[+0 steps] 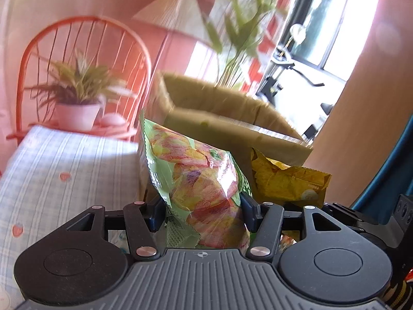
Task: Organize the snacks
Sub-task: 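Lift both chip bags and carry them over the cardboard box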
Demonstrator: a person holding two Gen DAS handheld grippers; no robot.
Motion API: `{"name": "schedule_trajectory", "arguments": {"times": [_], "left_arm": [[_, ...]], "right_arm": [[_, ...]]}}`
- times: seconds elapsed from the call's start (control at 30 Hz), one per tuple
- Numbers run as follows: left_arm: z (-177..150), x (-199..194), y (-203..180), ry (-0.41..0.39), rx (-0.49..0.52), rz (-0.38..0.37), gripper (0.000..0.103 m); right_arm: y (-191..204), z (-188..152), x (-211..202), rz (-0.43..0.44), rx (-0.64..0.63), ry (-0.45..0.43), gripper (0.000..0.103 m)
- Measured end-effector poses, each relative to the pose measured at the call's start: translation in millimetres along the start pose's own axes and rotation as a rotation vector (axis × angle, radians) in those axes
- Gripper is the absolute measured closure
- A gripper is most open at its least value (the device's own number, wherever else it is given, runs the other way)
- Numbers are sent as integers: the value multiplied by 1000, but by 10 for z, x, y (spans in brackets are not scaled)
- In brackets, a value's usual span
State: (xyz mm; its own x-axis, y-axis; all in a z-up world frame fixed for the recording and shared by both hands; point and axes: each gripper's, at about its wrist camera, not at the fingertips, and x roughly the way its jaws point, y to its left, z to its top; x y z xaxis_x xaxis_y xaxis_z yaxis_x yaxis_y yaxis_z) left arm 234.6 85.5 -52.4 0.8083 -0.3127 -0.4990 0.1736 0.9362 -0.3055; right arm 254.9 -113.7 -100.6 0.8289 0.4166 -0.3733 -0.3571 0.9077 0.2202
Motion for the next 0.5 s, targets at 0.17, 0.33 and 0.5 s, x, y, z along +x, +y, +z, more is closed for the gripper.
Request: {"name": "schedule_trajectory", "arguments": {"times": [0.17, 0.33, 0.5], "left_arm": [[206, -145, -132, -63, 21, -31, 43], [413, -238, -273, -113, 49, -56, 42], [561, -325, -381, -166, 67, -74, 42]], "right_arm": [[-34, 244, -138, 1, 3, -71, 48], [-92, 507, -269, 5, 25, -135, 48], [-128, 713, -343, 8, 33, -179, 48]]}}
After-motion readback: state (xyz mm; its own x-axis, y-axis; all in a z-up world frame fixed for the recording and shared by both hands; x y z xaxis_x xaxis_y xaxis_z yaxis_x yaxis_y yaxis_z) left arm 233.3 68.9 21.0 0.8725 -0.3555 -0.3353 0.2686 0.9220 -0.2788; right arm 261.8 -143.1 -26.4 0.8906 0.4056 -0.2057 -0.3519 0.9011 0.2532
